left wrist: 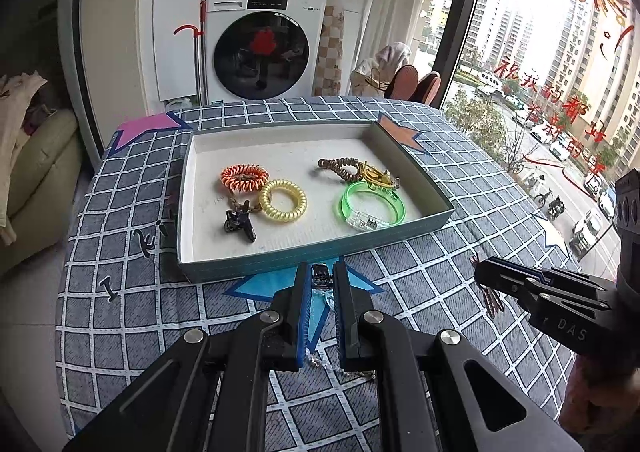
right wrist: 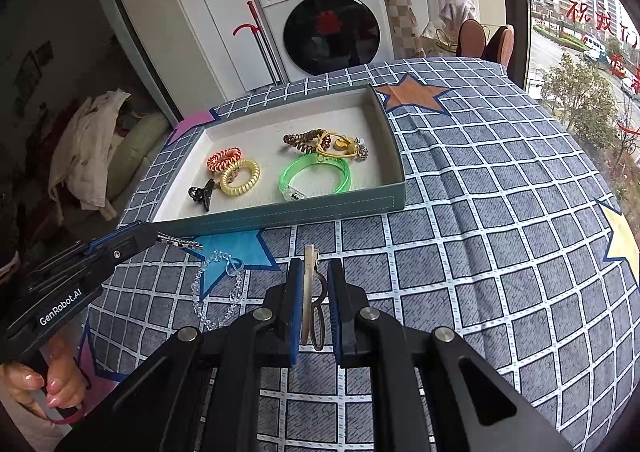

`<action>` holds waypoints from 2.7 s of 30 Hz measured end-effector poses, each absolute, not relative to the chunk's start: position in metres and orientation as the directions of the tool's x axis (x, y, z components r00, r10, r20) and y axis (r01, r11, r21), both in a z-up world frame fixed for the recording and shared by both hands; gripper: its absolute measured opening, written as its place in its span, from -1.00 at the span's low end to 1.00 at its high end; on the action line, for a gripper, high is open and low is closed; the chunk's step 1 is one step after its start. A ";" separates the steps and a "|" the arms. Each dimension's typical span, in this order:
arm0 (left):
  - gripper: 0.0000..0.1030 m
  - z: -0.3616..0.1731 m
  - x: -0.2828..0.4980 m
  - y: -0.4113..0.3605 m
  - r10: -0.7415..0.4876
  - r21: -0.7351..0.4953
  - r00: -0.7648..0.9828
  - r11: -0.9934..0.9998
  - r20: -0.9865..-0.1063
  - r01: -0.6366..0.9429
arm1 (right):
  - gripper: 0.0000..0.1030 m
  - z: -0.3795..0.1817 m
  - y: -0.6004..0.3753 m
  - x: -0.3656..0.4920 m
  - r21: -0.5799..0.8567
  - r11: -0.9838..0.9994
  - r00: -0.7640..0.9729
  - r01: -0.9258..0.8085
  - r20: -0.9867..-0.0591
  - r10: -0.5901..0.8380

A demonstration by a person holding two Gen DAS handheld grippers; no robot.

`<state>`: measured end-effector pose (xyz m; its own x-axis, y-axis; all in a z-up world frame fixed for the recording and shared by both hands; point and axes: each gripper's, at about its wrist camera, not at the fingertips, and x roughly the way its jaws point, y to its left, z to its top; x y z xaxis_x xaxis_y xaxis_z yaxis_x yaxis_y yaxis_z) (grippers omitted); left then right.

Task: Organize jewelry
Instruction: 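Carry the silver barrette and beige tie over the tray with both tools, then open the right tool to drop the beige knotted tie into the tray, then open the left tool to drop the silver barrette into the tray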

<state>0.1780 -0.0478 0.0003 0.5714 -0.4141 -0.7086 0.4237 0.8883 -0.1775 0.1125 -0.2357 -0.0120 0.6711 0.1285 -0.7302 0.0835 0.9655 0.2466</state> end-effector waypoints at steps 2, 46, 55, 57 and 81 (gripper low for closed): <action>-0.41 0.004 0.181 -0.047 -0.417 -0.179 0.576 0.888 -0.702 0.424 | -0.75 -0.009 -0.236 0.117 0.246 0.966 0.676 0.076 -0.725 0.131; -0.40 -0.045 0.305 -0.085 -0.236 -0.043 0.591 0.946 -0.772 0.321 | -0.74 -0.047 -0.258 0.268 0.254 0.965 0.610 0.066 -0.775 0.162; -0.40 -0.055 0.306 -0.093 -0.189 0.015 0.602 0.948 -0.776 0.318 | -0.53 -0.052 -0.258 0.269 0.237 0.969 0.605 0.066 -0.782 0.150; -0.40 -0.055 0.304 -0.094 -0.186 0.015 0.601 0.950 -0.777 0.313 | -0.16 -0.052 -0.258 0.268 0.241 0.968 0.609 0.071 -0.779 0.149; 1.00 -0.035 0.297 -0.091 -0.079 0.107 0.715 0.972 -0.695 0.211 | -0.02 -0.024 -0.263 0.230 0.289 0.954 0.655 0.077 -0.736 0.170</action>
